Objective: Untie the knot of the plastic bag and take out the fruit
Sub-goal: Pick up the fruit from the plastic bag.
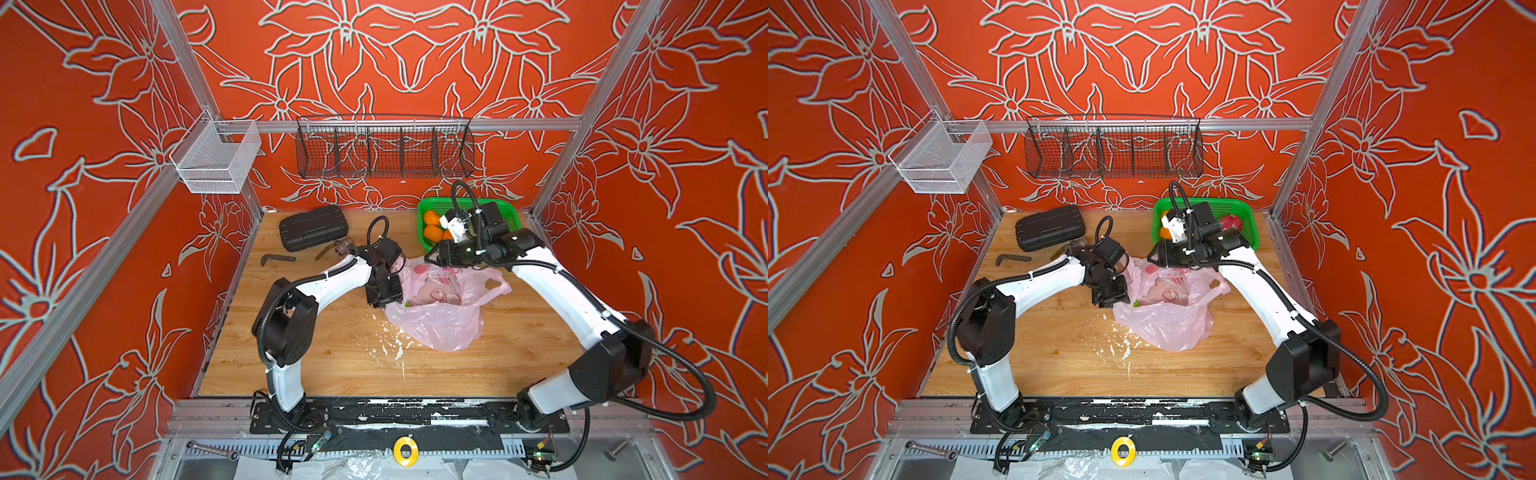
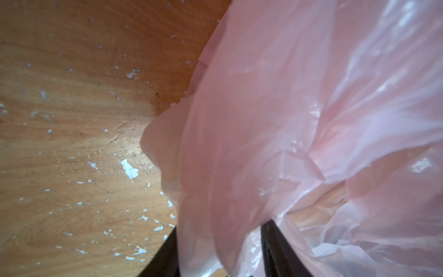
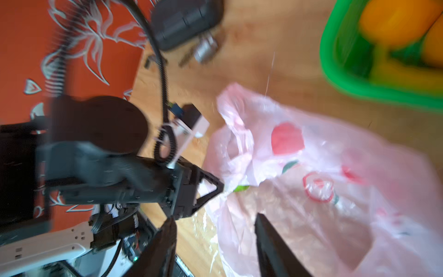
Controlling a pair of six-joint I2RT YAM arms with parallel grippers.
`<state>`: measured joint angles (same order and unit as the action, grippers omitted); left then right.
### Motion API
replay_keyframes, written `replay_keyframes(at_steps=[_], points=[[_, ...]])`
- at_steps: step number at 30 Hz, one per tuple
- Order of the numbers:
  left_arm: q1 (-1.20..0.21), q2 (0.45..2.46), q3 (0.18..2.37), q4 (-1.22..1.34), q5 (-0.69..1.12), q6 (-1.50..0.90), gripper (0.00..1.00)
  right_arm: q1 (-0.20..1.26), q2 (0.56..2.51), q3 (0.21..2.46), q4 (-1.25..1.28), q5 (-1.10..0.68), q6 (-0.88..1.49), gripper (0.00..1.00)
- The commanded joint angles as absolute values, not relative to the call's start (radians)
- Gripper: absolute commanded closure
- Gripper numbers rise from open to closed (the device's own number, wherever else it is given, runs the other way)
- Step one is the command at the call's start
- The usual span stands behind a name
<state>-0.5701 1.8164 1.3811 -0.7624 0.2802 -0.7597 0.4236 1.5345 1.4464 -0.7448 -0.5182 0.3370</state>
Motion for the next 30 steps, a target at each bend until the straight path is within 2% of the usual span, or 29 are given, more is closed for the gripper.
replay_keyframes(at_steps=[1,8,14,20,30], points=[[-0.579,1.748,1.327,-0.634,0.306,-0.738,0.56,0.461,1.574,1.386,-0.841,-0.511,0.266,0.55],[-0.589,1.719,1.212,-0.553,0.287,-0.762,0.60,0.483,1.585,1.187,-0.728,-0.471,0.250,0.67],[-0.589,1.703,1.168,-0.500,0.298,-0.743,0.61,0.500,1.594,1.064,-0.538,-0.484,0.216,0.69],[-0.590,1.720,1.152,-0.489,0.300,-0.736,0.61,0.515,1.591,0.936,-0.239,-0.478,0.222,0.68],[-0.589,1.717,1.124,-0.450,0.327,-0.730,0.61,0.547,1.586,0.742,0.257,-0.499,0.108,0.55]])
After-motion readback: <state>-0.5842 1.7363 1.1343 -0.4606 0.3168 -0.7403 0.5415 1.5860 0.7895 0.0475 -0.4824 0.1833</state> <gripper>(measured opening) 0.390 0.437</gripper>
